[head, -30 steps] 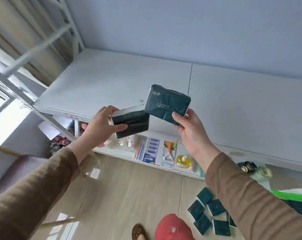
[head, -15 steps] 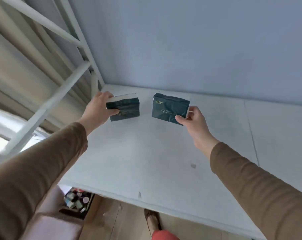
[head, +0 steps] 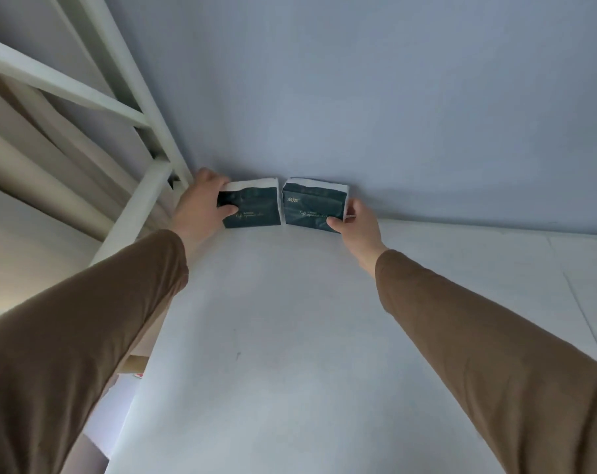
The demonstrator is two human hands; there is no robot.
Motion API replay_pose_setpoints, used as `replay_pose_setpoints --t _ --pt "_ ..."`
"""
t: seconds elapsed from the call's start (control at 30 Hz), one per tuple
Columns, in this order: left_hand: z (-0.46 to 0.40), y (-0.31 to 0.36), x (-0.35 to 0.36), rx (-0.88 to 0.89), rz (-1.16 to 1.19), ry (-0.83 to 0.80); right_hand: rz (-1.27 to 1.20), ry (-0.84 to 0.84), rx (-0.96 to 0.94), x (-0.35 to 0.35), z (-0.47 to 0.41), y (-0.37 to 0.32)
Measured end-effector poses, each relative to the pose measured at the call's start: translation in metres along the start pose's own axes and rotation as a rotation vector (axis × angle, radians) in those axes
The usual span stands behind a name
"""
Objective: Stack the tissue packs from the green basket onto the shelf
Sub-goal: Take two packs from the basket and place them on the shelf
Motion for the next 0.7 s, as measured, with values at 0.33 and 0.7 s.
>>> replay_pose_setpoints --t 0.33,0.7 --pt "0.005 0.018 -0.004 0.098 -0.134 0.137 0.095 0.14 0.046 0.005 0.02 -0.011" --pt "0.131 0.221 0.09 0.458 -0.135 -0.145 0.904 0.228 -0.018 -0.159 0.218 0.017"
Point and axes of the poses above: each hand's wrist, its own z-axis away from the middle knuckle, its own x-axis out of the palm, y = z × x, the point moved 7 cm from there along -z, towards the middle knuckle, and after that the axes turned 7 degrees about -y, right-handed, at the moved point
